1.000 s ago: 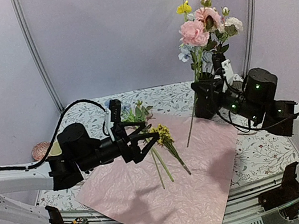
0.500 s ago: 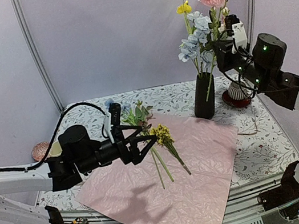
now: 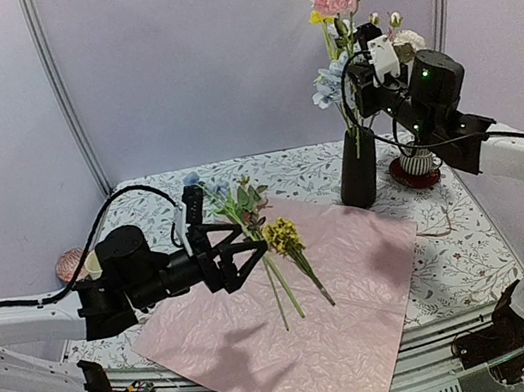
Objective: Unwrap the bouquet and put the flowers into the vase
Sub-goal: Place the fake flower in the vase.
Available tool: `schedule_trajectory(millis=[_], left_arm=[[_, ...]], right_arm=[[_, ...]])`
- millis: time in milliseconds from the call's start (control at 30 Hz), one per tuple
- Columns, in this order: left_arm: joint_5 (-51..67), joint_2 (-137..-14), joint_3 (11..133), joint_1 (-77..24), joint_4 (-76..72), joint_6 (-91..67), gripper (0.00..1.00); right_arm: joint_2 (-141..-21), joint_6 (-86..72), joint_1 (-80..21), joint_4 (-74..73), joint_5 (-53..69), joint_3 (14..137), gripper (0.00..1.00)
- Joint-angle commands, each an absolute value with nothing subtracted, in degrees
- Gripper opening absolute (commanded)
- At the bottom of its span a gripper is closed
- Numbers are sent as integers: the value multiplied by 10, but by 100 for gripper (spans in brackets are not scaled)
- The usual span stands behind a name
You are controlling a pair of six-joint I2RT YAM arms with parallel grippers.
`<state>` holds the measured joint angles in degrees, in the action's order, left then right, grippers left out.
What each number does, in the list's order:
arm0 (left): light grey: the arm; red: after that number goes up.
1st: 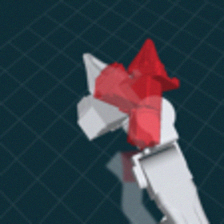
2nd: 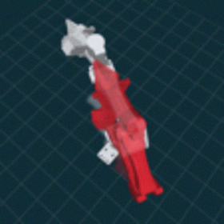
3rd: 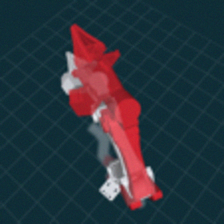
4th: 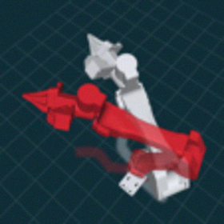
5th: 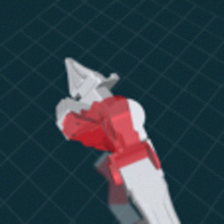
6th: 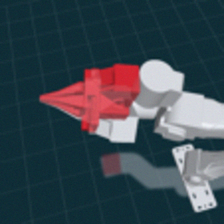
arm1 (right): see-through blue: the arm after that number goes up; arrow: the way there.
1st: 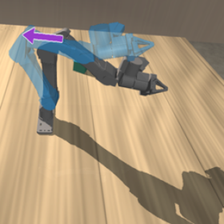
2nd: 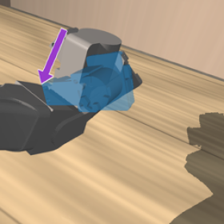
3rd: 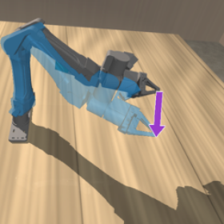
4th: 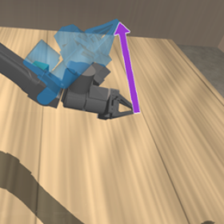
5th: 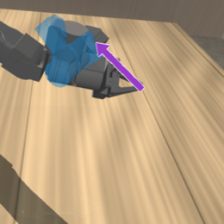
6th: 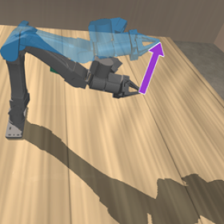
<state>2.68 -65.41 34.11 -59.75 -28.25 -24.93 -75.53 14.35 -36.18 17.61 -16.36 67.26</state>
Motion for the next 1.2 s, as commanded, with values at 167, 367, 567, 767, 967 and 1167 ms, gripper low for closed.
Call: schedule_trajectory(millis=[167,367,567,767,967,1167], left_arm=[[11,-625,326,-588,-277,-242,98],[11,-624,327,-585,-273,-239,98],[11,-624,328,-583,-272,-237,98],[15,-625,330,-579,-271,-236,98],[17,-624,330,-578,-267,-236,98],[16,-623,326,-577,-268,-239,98]], right_arm=[[-819,233,-352,245,-167,753,2],[-849,252,-344,248,-163,781,2],[-877,256,-333,247,-160,799,2],[-898,232,-328,242,-157,788,2],[-906,204,-323,245,-157,762,2],[-909,157,-313,247,-158,708,2]])
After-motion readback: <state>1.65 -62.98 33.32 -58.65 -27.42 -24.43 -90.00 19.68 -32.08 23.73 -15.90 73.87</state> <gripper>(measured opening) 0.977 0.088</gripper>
